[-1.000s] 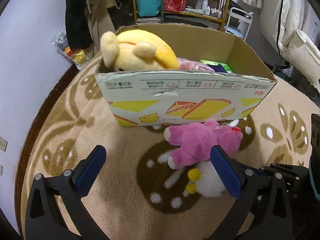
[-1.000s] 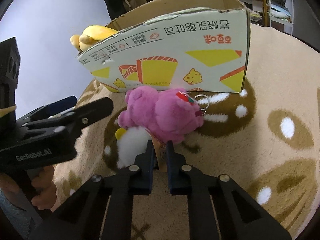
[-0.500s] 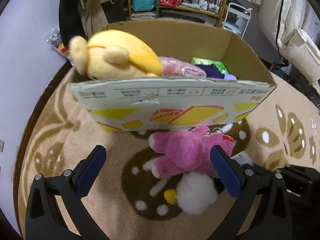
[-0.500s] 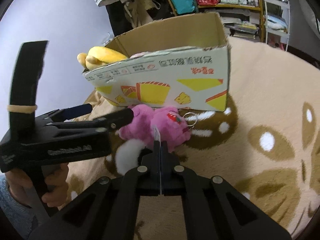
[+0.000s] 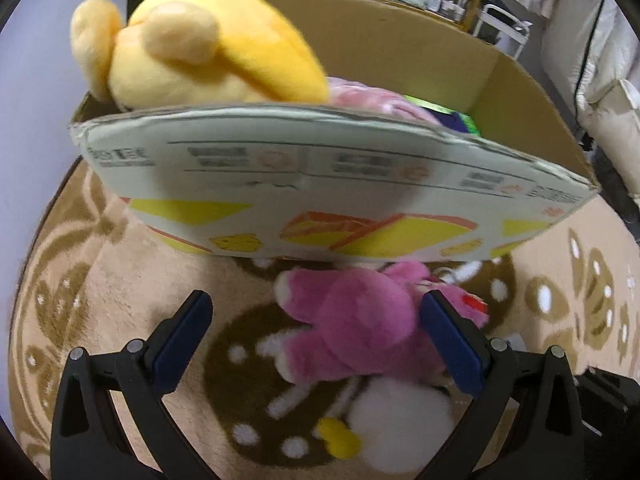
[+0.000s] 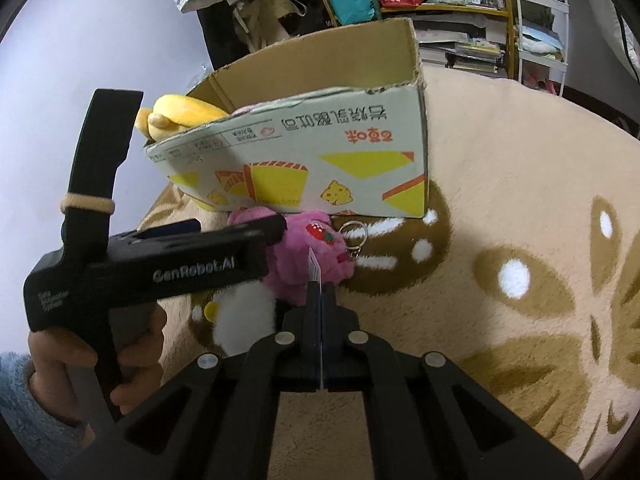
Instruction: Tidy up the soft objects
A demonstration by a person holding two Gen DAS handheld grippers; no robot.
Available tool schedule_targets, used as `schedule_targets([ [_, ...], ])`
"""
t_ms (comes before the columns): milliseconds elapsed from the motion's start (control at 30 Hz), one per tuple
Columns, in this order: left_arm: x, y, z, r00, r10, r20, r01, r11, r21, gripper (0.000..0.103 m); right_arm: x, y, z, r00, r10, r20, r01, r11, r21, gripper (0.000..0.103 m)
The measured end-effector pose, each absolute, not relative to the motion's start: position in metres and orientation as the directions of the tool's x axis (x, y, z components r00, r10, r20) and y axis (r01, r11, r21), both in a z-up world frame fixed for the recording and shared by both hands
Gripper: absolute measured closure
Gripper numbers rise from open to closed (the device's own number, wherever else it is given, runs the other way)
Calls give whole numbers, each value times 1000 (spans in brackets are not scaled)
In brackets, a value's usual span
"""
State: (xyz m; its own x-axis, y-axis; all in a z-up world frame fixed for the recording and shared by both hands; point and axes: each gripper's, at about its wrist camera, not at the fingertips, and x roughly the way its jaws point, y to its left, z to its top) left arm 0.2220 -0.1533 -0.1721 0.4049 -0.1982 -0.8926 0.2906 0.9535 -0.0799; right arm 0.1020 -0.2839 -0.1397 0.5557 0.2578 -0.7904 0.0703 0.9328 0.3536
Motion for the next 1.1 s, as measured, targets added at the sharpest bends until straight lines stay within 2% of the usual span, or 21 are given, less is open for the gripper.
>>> schedule_targets([
  [367, 231, -130, -193, 328, -311, -892, 201, 946, -256, 2, 104, -281, -143, 550, 258, -794, 69, 934, 352, 102],
  [467, 231, -124, -195, 318, -338, -886, 194, 938, -288, 7, 104, -281, -143, 549, 259, -794, 69, 933, 352, 102],
  [567, 226, -117, -194, 298, -383, -874, 205, 920, -333, 21, 104, -281, -143, 548, 259, -795, 67, 934, 350, 102],
  [633, 224, -115, -195, 287, -417, -862, 205, 906, -370, 38, 104, -281, -143, 547, 259, -796, 65, 935, 349, 102],
  [667, 222, -114, -194, 288, -441, -850, 213, 895, -392, 42, 104, -281, -143, 547, 260, -796, 64, 935, 350, 102],
  [933, 203, -114, -185, 346, -412, -843, 239, 907, -346, 62, 101, -280, -143, 550, 254, -795, 64, 937, 344, 102],
  [1067, 197, -118, -177, 361, -396, -844, 276, 910, -309, 65, 99, -279, -141, 553, 249, -795, 62, 940, 337, 102],
  [1100, 196, -117, -175, 364, -398, -842, 282, 909, -308, 72, 98, -278, -141, 552, 248, -796, 60, 940, 335, 102],
])
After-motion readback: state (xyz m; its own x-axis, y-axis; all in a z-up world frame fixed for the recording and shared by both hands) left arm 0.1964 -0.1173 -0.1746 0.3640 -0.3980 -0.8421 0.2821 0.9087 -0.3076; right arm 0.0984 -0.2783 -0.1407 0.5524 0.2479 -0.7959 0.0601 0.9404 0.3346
